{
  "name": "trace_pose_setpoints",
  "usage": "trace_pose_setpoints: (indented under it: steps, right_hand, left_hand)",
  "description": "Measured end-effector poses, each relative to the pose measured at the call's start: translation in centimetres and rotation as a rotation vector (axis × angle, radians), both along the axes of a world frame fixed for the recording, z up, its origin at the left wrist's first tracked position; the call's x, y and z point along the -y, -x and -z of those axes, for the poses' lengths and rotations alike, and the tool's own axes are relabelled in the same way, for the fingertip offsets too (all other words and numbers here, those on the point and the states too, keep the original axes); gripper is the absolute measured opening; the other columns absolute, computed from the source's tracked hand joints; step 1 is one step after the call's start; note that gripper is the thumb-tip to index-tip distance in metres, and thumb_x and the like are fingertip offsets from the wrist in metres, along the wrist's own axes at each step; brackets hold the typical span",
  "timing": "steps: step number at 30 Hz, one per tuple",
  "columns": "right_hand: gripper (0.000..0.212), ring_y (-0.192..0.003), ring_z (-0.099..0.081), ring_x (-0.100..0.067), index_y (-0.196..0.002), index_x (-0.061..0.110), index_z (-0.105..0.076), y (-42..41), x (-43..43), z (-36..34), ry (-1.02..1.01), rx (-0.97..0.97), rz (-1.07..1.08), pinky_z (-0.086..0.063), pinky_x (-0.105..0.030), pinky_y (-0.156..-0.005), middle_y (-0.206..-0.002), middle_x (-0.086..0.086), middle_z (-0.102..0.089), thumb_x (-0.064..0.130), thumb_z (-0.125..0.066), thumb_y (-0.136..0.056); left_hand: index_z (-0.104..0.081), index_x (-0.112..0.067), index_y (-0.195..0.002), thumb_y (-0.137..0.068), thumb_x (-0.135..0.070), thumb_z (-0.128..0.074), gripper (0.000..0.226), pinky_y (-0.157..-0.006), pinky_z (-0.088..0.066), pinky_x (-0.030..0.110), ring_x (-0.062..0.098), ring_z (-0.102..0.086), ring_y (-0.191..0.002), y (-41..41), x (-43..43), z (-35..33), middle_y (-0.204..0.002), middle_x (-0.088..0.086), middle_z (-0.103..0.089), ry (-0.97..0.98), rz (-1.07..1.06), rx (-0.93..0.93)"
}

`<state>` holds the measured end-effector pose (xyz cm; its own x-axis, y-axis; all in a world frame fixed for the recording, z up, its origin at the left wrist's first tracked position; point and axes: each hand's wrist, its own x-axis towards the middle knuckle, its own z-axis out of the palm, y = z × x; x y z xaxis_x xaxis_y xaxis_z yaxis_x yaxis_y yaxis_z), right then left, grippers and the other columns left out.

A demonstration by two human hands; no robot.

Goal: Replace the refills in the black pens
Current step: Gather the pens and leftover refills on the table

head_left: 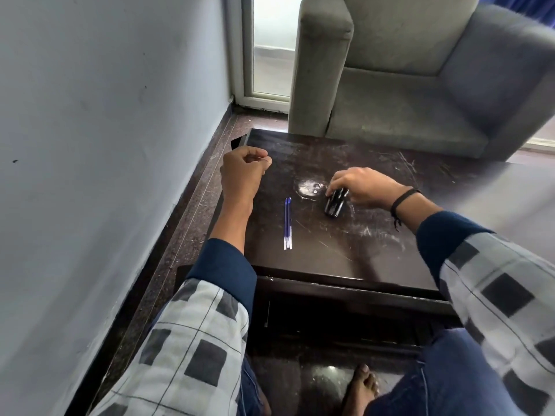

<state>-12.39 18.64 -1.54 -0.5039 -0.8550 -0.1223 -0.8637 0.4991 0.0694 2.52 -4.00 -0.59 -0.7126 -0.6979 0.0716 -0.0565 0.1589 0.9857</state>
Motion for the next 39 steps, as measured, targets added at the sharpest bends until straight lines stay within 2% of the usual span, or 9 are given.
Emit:
trace_pose_setpoints:
  steps: [3, 7, 10, 20, 22, 25, 30, 35, 39]
  right_hand:
    - [0.059, -0.104, -0.065, -0.029, -0.116, 0.020, -0.077, -1.0, -3.8, 1.3, 0.080, -0.028, -0.124, -0.056, -0.045, -0.086, -0.123, 0.002, -0.070, -0.016, -0.060, -0.072]
    - [0.058, -0.100, -0.065, -0.026, -0.117, 0.021, -0.076, -2.4, -8.1, 2.1, 0.125, -0.059, -0.218, -0.058, -0.039, -0.085, -0.125, 0.004, -0.070, -0.015, -0.070, -0.073]
    - [0.055, -0.104, -0.064, -0.022, -0.116, 0.021, -0.076, -3.2, -9.7, 2.6, 0.167, -0.037, -0.230, -0.055, -0.032, -0.088, -0.127, 0.005, -0.069, -0.015, -0.071, -0.075]
    - [0.060, -0.111, -0.061, -0.019, -0.118, 0.023, -0.075, -4.1, -11.0, 3.2, 0.198, 0.013, -0.205, -0.050, -0.026, -0.096, -0.131, 0.007, -0.067, -0.017, -0.069, -0.074]
    - [0.059, -0.112, -0.060, -0.019, -0.119, 0.023, -0.074, -4.2, -11.1, 3.2, 0.208, 0.015, -0.192, -0.051, -0.028, -0.096, -0.131, 0.007, -0.066, -0.017, -0.068, -0.075]
    - [0.056, -0.111, -0.060, -0.020, -0.119, 0.022, -0.075, -4.4, -11.3, 3.3, 0.214, 0.009, -0.179, -0.046, -0.024, -0.095, -0.131, 0.007, -0.067, -0.015, -0.069, -0.077]
    - [0.053, -0.113, -0.060, -0.022, -0.121, 0.021, -0.074, -4.8, -11.3, 3.3, 0.217, 0.017, -0.163, -0.048, -0.027, -0.096, -0.132, 0.006, -0.066, -0.013, -0.067, -0.081]
    - [0.057, -0.113, -0.059, -0.021, -0.122, 0.021, -0.073, -5.1, -11.5, 3.5, 0.217, 0.018, -0.159, -0.054, -0.034, -0.095, -0.133, 0.007, -0.065, -0.016, -0.065, -0.079]
    - [0.055, -0.111, -0.059, -0.022, -0.121, 0.020, -0.074, -5.2, -11.4, 3.5, 0.235, 0.009, -0.154, -0.055, -0.035, -0.094, -0.132, 0.006, -0.066, -0.015, -0.064, -0.080]
  left_hand:
    - [-0.074, -0.020, -0.089, -0.085, -0.012, -0.074, 0.010, -0.071, -0.056, 0.024, 0.011, -0.070, -0.078, 0.0, -0.1, 0.1, -0.087, -0.002, -0.074, -0.004, 0.017, 0.005]
    - [-0.074, -0.018, -0.089, -0.084, -0.009, -0.074, 0.011, -0.067, -0.053, 0.022, 0.011, -0.068, -0.072, -0.1, -0.8, 0.2, -0.085, 0.001, -0.074, -0.004, 0.038, 0.000]
    - [-0.073, -0.019, -0.088, -0.084, -0.008, -0.074, 0.011, -0.068, -0.052, 0.021, 0.011, -0.068, -0.072, -0.3, -1.4, 0.3, -0.085, 0.000, -0.074, -0.005, 0.053, 0.009]
    - [-0.073, -0.018, -0.089, -0.085, -0.009, -0.074, 0.010, -0.072, -0.053, 0.024, 0.011, -0.067, -0.074, -0.8, -1.7, 0.5, -0.084, -0.001, -0.072, 0.046, 0.096, 0.064]
    - [-0.073, -0.019, -0.088, -0.083, -0.011, -0.076, 0.009, -0.076, -0.056, 0.028, 0.012, -0.068, -0.078, -0.8, -1.9, 0.7, -0.083, -0.003, -0.072, 0.120, 0.104, 0.115]
    - [-0.074, -0.023, -0.086, -0.080, -0.019, -0.080, 0.010, -0.083, -0.054, 0.031, 0.012, -0.067, -0.084, -0.6, -2.7, 1.0, -0.086, -0.007, -0.071, 0.333, 0.187, 0.314]
    - [-0.067, -0.028, -0.081, -0.076, -0.026, -0.085, 0.018, -0.077, -0.050, 0.031, 0.018, -0.066, -0.094, -0.8, -5.7, 1.5, -0.101, -0.003, -0.068, 0.558, 0.340, 0.589]
    - [-0.071, -0.021, -0.083, -0.080, -0.017, -0.082, 0.012, -0.079, -0.053, 0.035, 0.024, -0.064, -0.095, -1.1, -7.1, 2.5, -0.107, 0.000, -0.059, 0.719, 0.332, 0.619]
    - [-0.076, -0.015, -0.091, -0.084, -0.008, -0.075, 0.010, -0.080, -0.058, 0.038, 0.027, -0.068, -0.092, -1.1, -7.3, 2.7, -0.101, 0.003, -0.065, 0.782, 0.294, 0.636]
